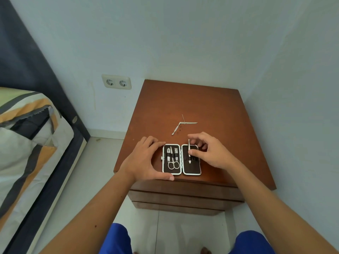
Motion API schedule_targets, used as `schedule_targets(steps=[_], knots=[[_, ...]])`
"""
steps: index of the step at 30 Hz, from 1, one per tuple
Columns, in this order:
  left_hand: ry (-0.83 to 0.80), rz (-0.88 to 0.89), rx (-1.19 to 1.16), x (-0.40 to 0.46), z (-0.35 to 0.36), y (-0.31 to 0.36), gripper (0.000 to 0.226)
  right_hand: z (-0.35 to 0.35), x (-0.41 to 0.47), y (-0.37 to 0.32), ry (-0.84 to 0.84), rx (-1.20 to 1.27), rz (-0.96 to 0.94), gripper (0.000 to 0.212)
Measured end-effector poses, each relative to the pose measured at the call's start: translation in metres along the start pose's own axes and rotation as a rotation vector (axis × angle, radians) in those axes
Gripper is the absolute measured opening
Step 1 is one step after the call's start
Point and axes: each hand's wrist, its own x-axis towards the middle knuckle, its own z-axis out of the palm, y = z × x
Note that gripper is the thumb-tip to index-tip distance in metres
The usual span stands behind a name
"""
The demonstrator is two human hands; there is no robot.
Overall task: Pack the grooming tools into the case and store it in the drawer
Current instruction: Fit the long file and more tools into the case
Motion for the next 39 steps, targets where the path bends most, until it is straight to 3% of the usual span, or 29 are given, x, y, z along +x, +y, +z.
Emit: schedule_targets(steps=[4, 13, 26, 30, 34, 39], knots=[[-0.008, -0.002, 0.002, 0.0, -0.001, 0.001, 0.125, -0.002, -0.009, -0.003, -0.016, -0.054, -0.008, 0.051], [0.008, 0.012, 0.004, -0.001, 0.0, 0.001, 0.124, -0.004, -0.022, -0.006, -0.067, -0.171, -0.038, 0.074], [0.01, 0.006, 0.015, -0.001, 0.001, 0.001, 0.126, -0.002, -0.024, -0.002, -0.093, -0.19, -0.059, 0.074], [0.007, 0.009, 0.008, -0.001, 0.0, 0.001, 0.125, -0.004, -0.019, -0.003, -0.055, -0.141, -0.051, 0.059], [0.001, 0.005, 0.004, -0.001, 0.0, 0.001, 0.126, -0.003, 0.001, -0.005, 0.132, -0.068, -0.034, 0.029], [-0.003, 0.001, 0.0, 0.0, 0.0, 0.0, 0.126, -0.003, 0.042, -0.007, 0.227, -0.112, 0.011, 0.014]])
